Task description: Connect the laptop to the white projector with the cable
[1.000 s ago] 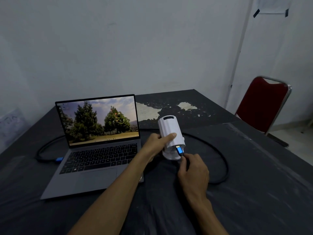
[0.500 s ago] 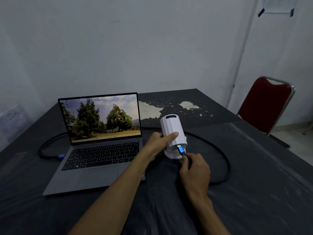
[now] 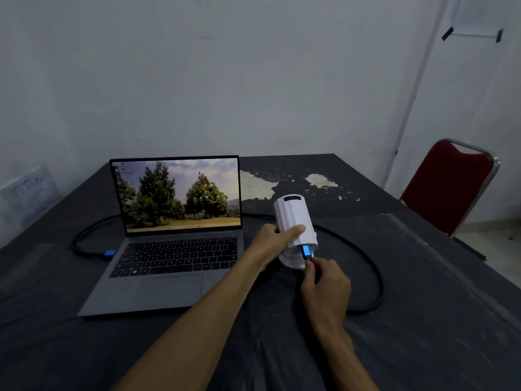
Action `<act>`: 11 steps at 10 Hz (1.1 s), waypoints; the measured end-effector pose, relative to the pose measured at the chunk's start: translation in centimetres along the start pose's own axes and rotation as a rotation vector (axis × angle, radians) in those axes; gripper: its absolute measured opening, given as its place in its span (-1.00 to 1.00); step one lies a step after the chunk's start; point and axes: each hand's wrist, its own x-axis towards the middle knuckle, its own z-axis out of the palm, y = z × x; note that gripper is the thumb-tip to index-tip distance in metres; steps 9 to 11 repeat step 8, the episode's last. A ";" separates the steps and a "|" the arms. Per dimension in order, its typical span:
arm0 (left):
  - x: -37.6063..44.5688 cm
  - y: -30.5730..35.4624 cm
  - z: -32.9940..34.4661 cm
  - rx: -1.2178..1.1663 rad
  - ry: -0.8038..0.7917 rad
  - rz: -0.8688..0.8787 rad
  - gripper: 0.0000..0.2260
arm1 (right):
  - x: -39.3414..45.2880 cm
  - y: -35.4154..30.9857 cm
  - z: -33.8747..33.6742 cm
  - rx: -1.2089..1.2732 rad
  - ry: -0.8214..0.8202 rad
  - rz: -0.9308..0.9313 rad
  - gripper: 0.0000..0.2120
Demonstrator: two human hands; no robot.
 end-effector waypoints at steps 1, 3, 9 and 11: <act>-0.4 0.1 0.1 0.027 -0.018 -0.005 -0.02 | 0.1 -0.2 -0.3 0.000 -0.014 -0.007 -0.90; -3.9 0.6 0.6 0.079 -0.051 0.023 -0.16 | -0.3 -0.2 -0.8 0.010 -0.054 0.022 -0.89; -12.7 1.9 -19.4 0.721 0.257 0.367 -0.24 | -0.3 -4.8 -4.1 0.189 0.035 -0.185 -0.54; -12.7 1.9 -19.4 0.721 0.257 0.367 -0.24 | -0.3 -4.8 -4.1 0.189 0.035 -0.185 -0.54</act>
